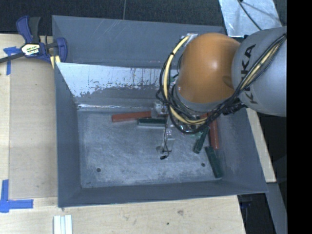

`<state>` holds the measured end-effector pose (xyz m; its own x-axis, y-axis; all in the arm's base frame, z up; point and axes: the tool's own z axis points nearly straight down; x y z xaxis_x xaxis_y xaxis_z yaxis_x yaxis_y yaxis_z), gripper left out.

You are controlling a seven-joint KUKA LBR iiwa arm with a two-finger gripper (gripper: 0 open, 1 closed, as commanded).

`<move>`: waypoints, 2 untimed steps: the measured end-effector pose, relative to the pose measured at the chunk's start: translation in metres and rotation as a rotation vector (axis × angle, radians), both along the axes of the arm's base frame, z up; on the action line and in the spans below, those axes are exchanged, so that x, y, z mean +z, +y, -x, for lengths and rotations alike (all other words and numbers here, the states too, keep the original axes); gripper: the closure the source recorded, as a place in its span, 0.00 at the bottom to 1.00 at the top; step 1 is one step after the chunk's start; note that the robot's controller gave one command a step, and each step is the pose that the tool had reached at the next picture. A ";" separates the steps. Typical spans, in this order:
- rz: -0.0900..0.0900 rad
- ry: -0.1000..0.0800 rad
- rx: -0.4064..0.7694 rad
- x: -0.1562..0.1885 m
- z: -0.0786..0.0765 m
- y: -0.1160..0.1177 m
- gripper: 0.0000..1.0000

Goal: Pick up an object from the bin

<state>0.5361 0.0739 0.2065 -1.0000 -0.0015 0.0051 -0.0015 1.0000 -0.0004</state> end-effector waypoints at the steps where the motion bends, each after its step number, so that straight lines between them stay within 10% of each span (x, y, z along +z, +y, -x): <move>1: 0.002 -0.009 -0.085 -0.048 -0.064 -0.055 0.00; 2: 0.000 -0.001 -0.127 -0.138 -0.077 -0.039 0.00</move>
Offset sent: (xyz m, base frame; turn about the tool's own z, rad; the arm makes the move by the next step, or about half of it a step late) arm 0.0622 -0.0506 -0.0453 0.0797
